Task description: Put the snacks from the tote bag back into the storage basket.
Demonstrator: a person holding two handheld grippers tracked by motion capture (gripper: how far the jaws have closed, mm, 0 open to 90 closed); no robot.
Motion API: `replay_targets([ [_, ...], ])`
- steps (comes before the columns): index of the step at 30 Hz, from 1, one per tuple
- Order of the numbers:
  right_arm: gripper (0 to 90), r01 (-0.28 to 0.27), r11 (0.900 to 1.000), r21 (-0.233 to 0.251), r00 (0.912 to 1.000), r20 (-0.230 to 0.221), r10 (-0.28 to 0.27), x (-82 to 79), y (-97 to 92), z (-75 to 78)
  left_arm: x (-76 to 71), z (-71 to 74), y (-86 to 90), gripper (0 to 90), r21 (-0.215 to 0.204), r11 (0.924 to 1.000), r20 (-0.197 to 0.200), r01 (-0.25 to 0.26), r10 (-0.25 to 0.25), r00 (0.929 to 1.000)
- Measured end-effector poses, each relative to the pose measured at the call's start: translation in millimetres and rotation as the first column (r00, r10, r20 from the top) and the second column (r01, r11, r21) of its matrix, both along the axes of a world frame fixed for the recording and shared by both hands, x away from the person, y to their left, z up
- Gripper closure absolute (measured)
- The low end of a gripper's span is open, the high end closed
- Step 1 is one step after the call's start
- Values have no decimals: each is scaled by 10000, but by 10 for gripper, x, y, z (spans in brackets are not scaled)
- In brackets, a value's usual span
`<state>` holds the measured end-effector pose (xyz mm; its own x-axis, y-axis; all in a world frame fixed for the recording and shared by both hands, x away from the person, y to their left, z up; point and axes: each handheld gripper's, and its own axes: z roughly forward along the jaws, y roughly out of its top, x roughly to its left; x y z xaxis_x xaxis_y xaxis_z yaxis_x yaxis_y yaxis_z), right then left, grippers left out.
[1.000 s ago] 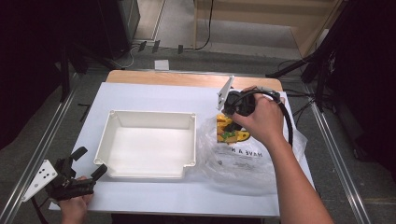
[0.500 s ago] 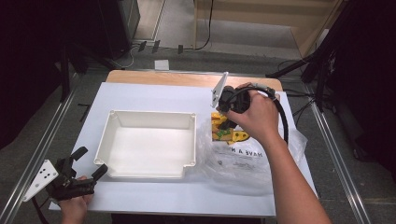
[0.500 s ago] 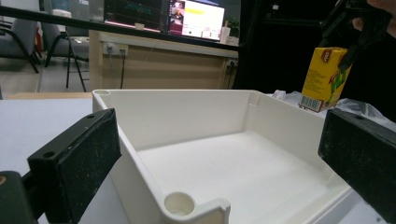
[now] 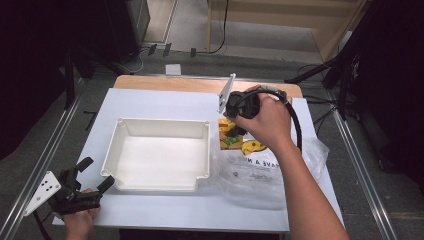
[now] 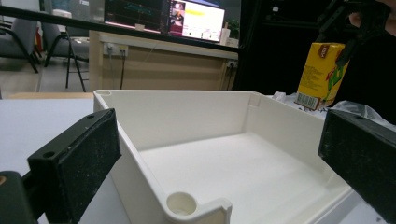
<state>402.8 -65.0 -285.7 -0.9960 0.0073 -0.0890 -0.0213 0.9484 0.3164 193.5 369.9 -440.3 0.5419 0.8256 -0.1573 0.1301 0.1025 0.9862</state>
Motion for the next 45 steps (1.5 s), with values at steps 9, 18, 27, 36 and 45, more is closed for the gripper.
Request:
replay_targets([
  [9, 530, -46, 9999, 131, 10000, 48, 45, -18, 86, 79, 0, 0, 2, 0, -32, 10000, 6, 6, -6, 10000],
  [18, 530, -120, 9995, 278, 9999, 81, 118, -27, 143, 159, 0, 0, 7, 0, -42, 10000, 12, 22, -22, 10000],
  [27, 530, -320, 9987, 398, 9994, 145, 315, -15, 219, 147, 0, 0, 7, 0, -42, 10000, 10, 14, -14, 10000],
  [36, 531, -391, 9983, 440, 9992, 79, 388, -30, 307, 145, -2, 0, 9, 0, -53, 10000, 27, 4, -4, 10000],
  [45, 533, -423, 9978, 517, 9991, 51, 421, -36, 404, 119, -3, 0, 14, 0, -74, 10000, 27, 7, -6, 10000],
])
